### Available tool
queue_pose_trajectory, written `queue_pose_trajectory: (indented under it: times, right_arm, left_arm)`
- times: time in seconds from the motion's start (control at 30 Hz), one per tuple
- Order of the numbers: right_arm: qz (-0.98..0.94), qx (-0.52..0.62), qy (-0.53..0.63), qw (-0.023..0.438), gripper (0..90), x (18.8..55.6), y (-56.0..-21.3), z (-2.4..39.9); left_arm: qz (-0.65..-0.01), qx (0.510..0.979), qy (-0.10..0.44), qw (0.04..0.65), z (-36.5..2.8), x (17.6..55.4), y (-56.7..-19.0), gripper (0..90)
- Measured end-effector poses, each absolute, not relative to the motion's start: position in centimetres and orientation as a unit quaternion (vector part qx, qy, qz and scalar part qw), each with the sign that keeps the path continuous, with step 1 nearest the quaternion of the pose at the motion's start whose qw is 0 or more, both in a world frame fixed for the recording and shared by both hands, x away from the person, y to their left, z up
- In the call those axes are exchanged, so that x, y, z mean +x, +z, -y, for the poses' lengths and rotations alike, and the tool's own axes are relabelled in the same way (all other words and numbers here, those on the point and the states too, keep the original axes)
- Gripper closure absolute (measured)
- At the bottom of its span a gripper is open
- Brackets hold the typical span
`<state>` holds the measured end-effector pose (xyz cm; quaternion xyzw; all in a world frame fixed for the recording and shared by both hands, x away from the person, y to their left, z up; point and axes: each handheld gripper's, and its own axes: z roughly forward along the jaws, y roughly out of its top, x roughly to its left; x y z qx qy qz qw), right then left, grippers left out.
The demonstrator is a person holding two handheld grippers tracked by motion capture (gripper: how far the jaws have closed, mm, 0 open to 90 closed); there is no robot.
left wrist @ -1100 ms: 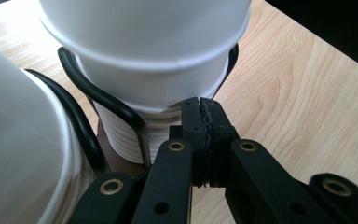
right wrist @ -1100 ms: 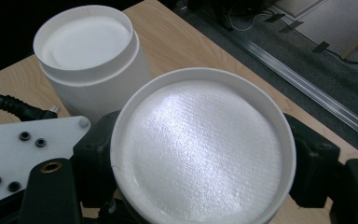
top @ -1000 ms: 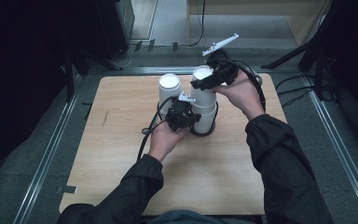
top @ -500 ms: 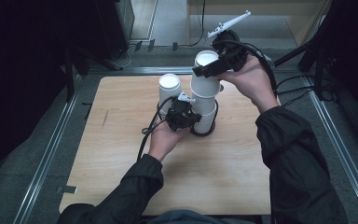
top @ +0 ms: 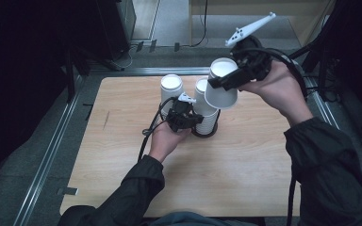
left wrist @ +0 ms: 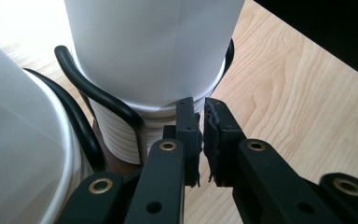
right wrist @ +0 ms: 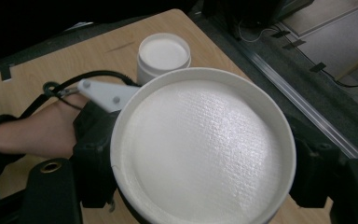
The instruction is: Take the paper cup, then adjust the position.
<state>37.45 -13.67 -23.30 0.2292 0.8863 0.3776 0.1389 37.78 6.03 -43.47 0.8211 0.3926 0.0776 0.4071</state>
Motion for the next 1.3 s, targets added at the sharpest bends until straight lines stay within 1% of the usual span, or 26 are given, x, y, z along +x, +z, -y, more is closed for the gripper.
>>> queue_pose_trajectory:
  times: [0.13,0.3,0.37,0.5,0.63,0.8,1.13,1.3]
  right_arm:
    - [-0.890,0.228,0.377,0.121,25.1,36.2,-25.0,15.1]
    - [-0.896,0.220,0.370,0.112,25.1,35.0,-27.5,16.5]
    - [-0.896,0.225,0.369,0.103,25.1,34.8,-28.6,17.3]
    - [-0.897,0.221,0.370,0.097,25.1,34.6,-30.2,18.1]
    - [-0.901,0.210,0.369,0.092,25.0,34.2,-31.8,18.4]
    - [-0.901,0.202,0.374,0.081,25.0,33.8,-33.4,18.4]
    - [-0.904,0.200,0.374,0.055,25.0,33.4,-36.4,18.2]
    - [-0.904,0.200,0.375,0.048,25.0,33.5,-37.7,18.0]
  left_arm:
    - [-0.395,0.819,0.072,0.409,-6.0,37.8,-43.5,83.5]
    - [-0.385,0.823,0.067,0.412,-6.0,37.8,-43.5,80.3]
    - [-0.375,0.823,0.047,0.424,-6.1,37.8,-43.5,73.1]
    - [-0.352,0.828,0.034,0.436,-6.1,37.6,-43.4,66.5]
    - [-0.335,0.838,0.030,0.430,-6.3,37.3,-43.2,58.4]
    - [-0.314,0.848,0.032,0.425,-7.0,36.8,-43.0,52.3]
    - [-0.289,0.854,0.014,0.432,-9.2,35.8,-43.5,39.2]
    - [-0.276,0.860,0.008,0.428,-9.9,35.3,-43.9,37.4]
